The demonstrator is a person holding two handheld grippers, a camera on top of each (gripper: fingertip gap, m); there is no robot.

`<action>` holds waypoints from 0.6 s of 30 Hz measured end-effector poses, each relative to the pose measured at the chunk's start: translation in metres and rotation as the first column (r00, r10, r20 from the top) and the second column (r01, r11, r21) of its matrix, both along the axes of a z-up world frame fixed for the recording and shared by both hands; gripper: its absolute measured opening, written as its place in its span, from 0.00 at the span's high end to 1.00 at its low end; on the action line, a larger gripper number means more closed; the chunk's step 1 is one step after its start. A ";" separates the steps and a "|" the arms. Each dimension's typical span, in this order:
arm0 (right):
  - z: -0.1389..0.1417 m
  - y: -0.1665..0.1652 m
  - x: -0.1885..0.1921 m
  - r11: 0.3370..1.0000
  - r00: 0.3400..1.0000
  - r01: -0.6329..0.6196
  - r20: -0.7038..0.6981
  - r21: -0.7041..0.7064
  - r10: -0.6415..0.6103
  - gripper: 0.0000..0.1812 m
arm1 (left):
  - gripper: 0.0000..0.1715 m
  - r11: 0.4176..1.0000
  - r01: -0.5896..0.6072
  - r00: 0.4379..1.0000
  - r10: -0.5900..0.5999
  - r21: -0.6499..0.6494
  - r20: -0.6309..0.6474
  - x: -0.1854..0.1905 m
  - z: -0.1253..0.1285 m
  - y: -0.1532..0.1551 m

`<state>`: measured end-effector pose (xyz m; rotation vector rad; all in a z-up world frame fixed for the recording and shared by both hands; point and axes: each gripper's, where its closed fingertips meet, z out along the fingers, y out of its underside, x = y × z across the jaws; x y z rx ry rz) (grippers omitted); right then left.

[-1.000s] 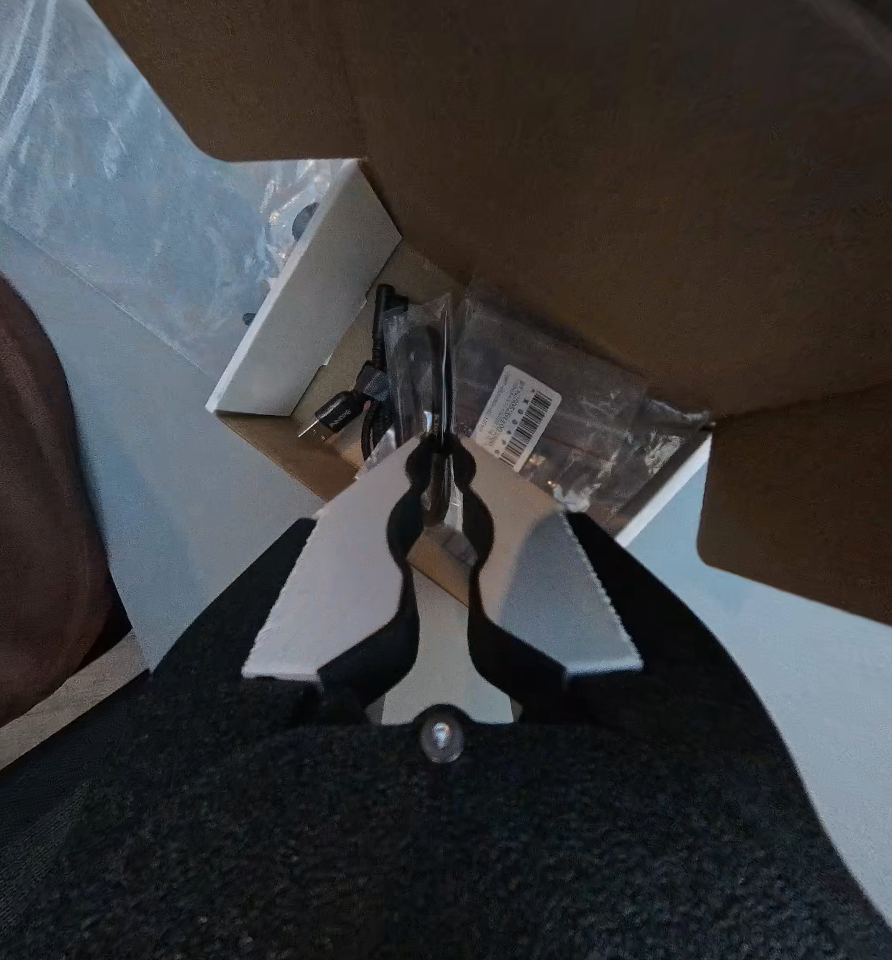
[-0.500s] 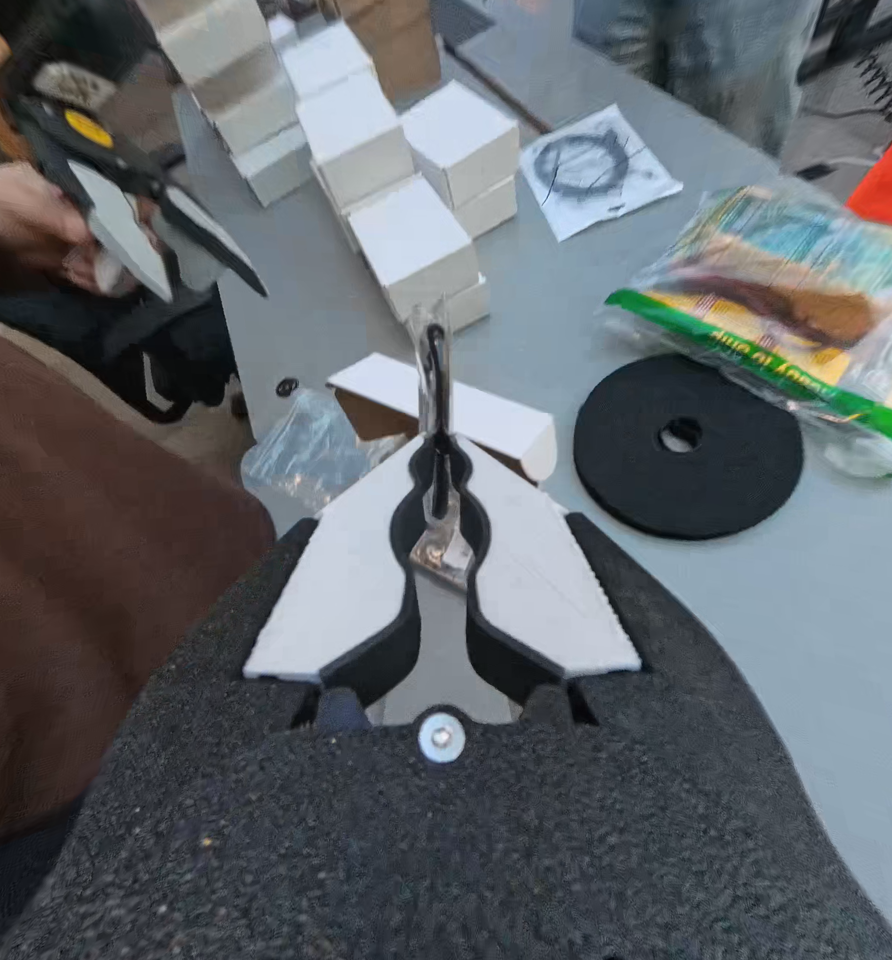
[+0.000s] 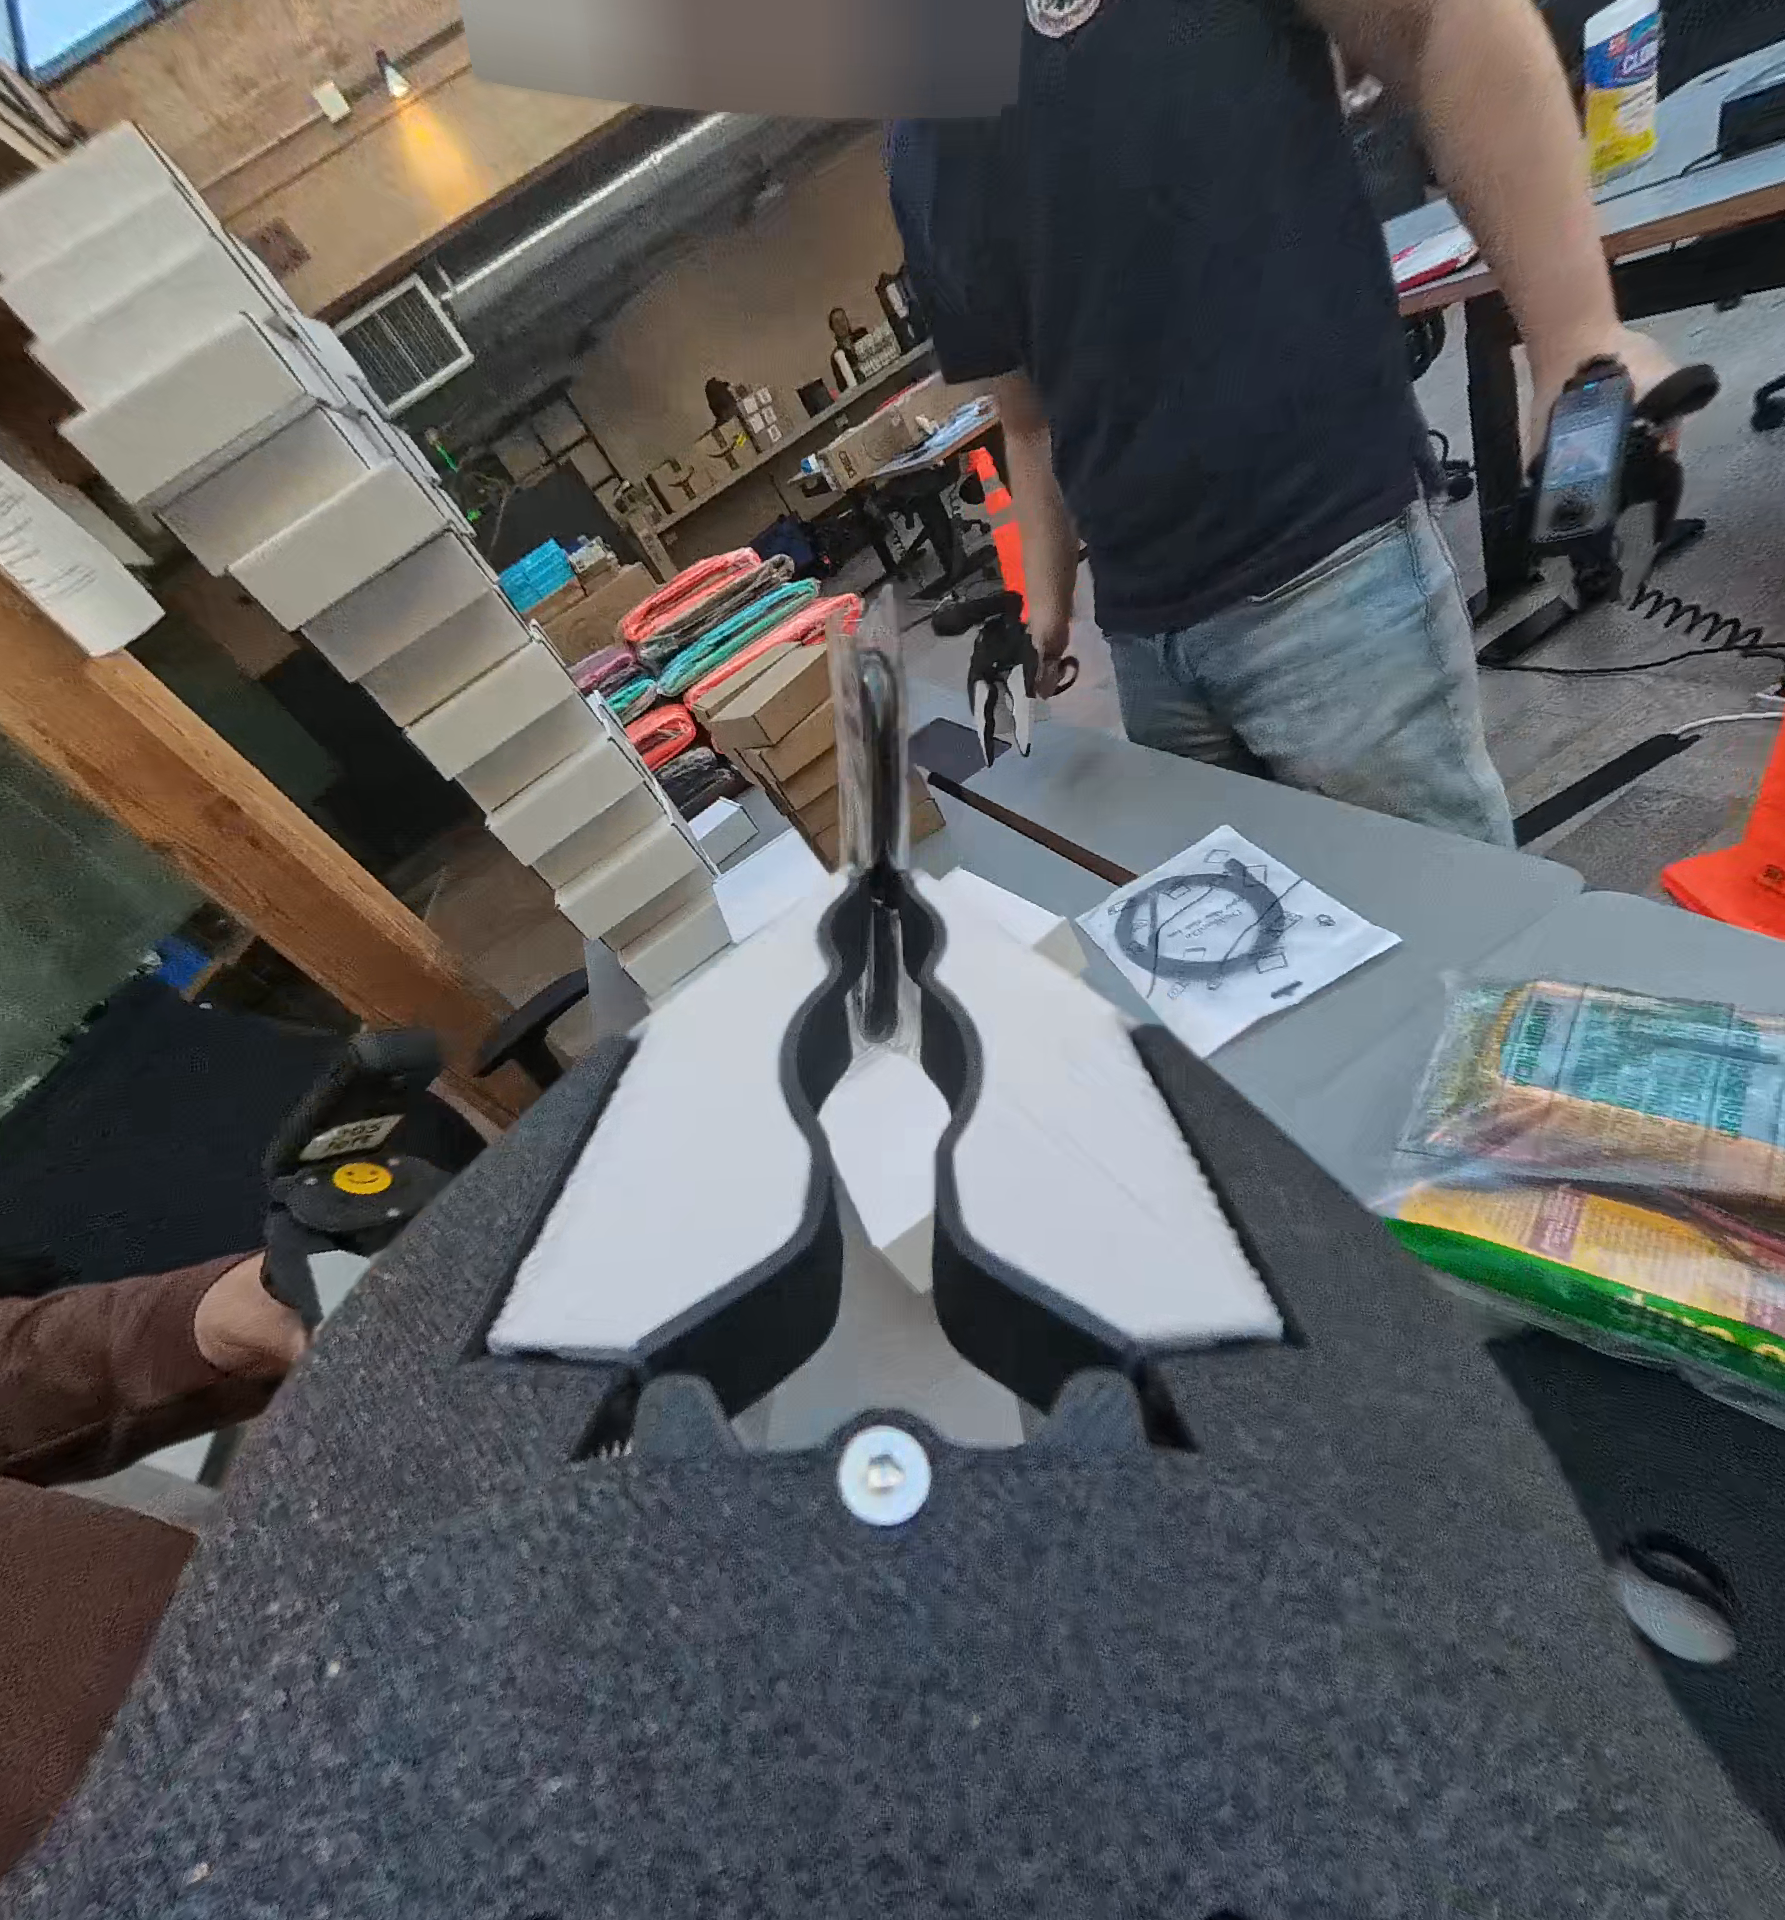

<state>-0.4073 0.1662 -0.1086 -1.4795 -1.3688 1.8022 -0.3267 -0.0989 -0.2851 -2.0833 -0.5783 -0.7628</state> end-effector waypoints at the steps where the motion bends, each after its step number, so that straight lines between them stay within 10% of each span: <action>1: 0.000 -0.009 -0.004 1.000 1.000 -0.008 0.004 -0.011 0.008 0.98 | 0.47 1.000 -0.015 1.000 0.015 0.011 0.011 -0.003 0.000 -0.006; 18: 0.052 -0.177 -0.018 0.984 0.994 -0.042 -0.111 -0.171 0.023 0.98 | 0.62 0.855 0.157 0.986 -0.107 0.494 -0.127 -0.078 0.204 0.069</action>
